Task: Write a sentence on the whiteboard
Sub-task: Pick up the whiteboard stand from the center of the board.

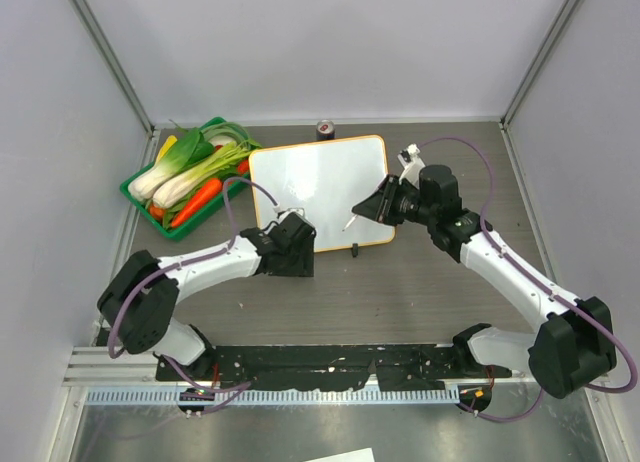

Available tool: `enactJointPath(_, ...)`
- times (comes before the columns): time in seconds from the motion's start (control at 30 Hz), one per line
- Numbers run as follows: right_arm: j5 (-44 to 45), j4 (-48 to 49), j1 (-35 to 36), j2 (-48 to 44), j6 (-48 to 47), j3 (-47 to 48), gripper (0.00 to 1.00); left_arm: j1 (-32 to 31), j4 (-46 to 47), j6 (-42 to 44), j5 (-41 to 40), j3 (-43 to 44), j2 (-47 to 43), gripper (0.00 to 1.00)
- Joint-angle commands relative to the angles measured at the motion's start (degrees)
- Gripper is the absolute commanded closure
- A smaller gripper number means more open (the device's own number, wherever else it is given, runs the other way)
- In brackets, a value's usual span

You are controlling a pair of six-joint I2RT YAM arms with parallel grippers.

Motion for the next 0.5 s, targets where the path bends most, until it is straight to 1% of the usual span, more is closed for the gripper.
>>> enactJointPath(0.0, -0.43, 1.35, -1.15, -2.37, -1.04, 0.56, 0.98, 0.10, 6.55, -3.38, -8.47, -2.24, 1.40, 0.36)
enactJointPath(0.13, -0.78, 1.26, -2.12, -2.55, -1.30, 0.30, 0.99, 0.10, 12.09, -2.41, -8.47, -4.79, 3.59, 0.37)
enactJointPath(0.23, -1.31, 1.35, -2.56, -2.11, -1.65, 0.38, 0.98, 0.10, 14.03, -2.15, -8.99, -4.88, 6.32, 0.39)
enactJointPath(0.33, -1.75, 1.17, -3.26, -1.85, -1.91, 0.30, 0.98, 0.01, 15.09, -2.23, -11.45, -4.62, 9.13, 0.45)
enactJointPath(0.47, -2.45, 1.17, -3.97, -1.67, -1.83, 0.47, 0.99, 0.18, 14.12, -2.15, -14.01, -3.13, 11.42, 0.62)
